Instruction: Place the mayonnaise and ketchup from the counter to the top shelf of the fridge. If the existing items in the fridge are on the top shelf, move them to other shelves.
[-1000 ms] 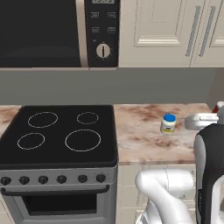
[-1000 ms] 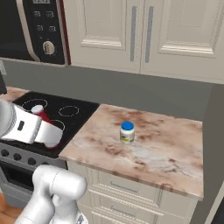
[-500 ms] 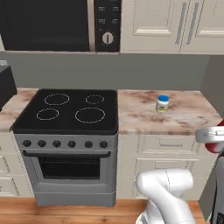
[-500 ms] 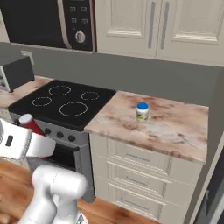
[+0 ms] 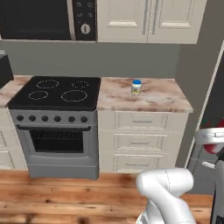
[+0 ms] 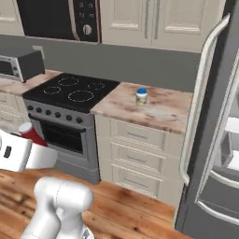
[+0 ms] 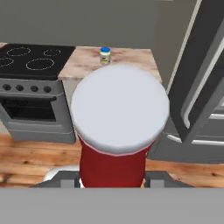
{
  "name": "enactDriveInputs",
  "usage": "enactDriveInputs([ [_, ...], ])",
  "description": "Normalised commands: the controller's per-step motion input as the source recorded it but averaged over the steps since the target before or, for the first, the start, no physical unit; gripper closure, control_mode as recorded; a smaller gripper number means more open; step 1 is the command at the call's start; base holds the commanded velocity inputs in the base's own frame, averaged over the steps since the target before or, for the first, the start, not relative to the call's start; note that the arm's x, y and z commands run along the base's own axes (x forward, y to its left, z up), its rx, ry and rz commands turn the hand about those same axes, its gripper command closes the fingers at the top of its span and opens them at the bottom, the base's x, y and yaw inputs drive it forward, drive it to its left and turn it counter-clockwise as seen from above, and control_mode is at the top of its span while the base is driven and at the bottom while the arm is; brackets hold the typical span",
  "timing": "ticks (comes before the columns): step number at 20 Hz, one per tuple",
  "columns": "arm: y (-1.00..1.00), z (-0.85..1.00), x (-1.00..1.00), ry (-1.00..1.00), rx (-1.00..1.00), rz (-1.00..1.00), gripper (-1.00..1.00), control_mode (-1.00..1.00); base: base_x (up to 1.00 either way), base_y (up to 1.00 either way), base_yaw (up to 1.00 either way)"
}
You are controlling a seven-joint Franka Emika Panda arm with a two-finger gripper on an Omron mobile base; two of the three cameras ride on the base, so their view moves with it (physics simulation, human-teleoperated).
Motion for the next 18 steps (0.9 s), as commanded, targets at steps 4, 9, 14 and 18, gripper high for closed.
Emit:
enactDriveInputs([
  [4, 0.0, 0.0, 0.0, 0.0, 0.0, 0.0, 1.0, 1.0, -0.75, -1.0, -0.17],
  [9, 0.0, 0.0, 0.0, 0.0, 0.0, 0.0, 1.0, 1.0, -0.17, -1.0, -0.28],
  [14, 0.0, 0.0, 0.0, 0.0, 0.0, 0.0, 1.0, 1.0, 0.54, -1.0, -0.23],
  [18, 0.0, 0.0, 0.0, 0.0, 0.0, 0.0, 1.0, 1.0, 0.66, -1.0, -0.17],
])
